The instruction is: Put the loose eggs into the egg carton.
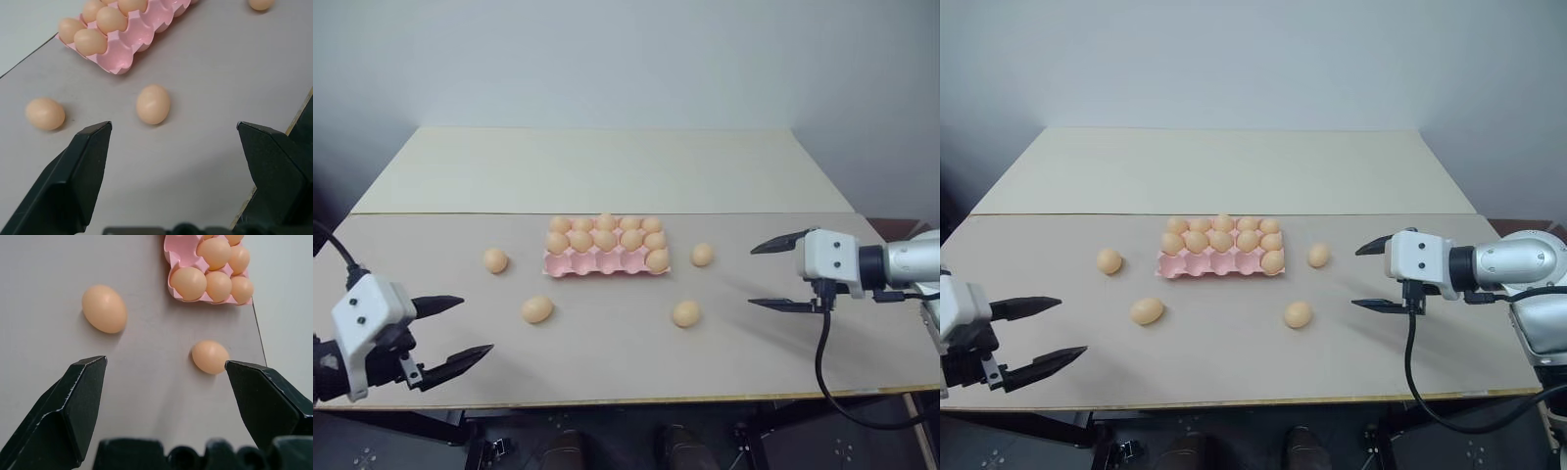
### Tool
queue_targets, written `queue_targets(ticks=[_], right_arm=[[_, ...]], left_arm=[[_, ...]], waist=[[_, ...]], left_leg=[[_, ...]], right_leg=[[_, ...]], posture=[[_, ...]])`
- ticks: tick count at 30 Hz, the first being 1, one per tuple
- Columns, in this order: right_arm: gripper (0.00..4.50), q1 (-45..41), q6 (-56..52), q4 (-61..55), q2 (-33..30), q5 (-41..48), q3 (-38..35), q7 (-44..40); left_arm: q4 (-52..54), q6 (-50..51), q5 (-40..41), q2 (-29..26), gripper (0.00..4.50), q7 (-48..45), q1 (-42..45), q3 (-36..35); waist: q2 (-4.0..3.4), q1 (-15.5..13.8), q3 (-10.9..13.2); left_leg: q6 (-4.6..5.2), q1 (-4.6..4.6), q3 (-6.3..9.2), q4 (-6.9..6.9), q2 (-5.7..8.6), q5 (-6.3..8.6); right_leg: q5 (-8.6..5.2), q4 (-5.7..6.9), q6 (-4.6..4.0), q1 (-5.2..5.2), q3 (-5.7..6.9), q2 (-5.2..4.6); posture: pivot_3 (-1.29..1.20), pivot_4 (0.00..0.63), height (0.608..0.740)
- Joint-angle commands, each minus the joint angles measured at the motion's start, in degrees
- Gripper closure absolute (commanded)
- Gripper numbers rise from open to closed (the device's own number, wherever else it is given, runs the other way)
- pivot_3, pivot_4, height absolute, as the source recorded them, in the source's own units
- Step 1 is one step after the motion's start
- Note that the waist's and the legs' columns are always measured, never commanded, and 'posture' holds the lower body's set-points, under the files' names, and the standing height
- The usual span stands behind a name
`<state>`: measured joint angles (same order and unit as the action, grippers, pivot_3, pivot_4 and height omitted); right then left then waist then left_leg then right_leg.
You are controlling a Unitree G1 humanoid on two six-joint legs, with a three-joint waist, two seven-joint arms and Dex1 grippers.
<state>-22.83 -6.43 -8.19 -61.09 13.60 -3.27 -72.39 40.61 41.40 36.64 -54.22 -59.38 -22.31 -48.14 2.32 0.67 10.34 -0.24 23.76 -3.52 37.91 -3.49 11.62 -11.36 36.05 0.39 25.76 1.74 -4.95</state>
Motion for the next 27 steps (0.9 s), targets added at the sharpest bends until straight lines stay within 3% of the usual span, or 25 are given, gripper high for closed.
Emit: queue_targets(ticks=[1, 11, 16, 27], right_arm=[[0.00, -0.3, -0.5, -1.5, -1.1, 0.8, -2.4, 0.5], [0.00, -2.0, 0.3, -0.7, 1.5, -0.9, -0.8, 4.1], [0.00, -7.1, 0.6, 3.4, 8.6, -5.7, 2.4, 11.9], [0.00, -18.4, 7.2, 23.1, 20.6, -12.6, 11.8, 14.6]], left_arm=[[-0.4, 0.7, 1.6, -0.7, 0.04, 0.4, 1.2, -0.3], [-2.2, -0.2, 2.1, -3.5, 0.04, 0.2, 4.7, 2.4], [-3.7, 0.9, 5.3, -4.2, 0.04, 0.7, 10.4, 5.8], [-5.3, 1.9, 7.7, -5.4, 0.04, 0.6, 14.3, 10.8]], waist=[[0.00, 0.0, 0.0], [0.00, 0.0, 0.0], [0.02, 0.1, 0.0], [0.03, 0.2, 0.0]], left_leg=[[0.00, 0.00, 0.00, 0.00, 0.00, 0.00], [0.00, -0.01, -0.01, 0.00, 0.00, 0.00], [0.00, -0.05, -0.04, 0.00, -0.05, 0.00], [-0.01, 0.02, -0.24, 0.00, -0.33, 0.01]], right_leg=[[0.00, 0.00, 0.00, 0.00, 0.00, 0.00], [0.00, 0.01, 0.00, 0.01, -0.02, 0.01], [0.04, 0.05, -0.02, 0.03, -0.15, 0.13], [0.17, 0.09, -0.15, 0.28, -0.50, 0.55]], posture=[[0.00, 0.150, 0.740], [0.00, 0.150, 0.740], [0.00, 0.150, 0.740], [0.00, 0.150, 0.740]])
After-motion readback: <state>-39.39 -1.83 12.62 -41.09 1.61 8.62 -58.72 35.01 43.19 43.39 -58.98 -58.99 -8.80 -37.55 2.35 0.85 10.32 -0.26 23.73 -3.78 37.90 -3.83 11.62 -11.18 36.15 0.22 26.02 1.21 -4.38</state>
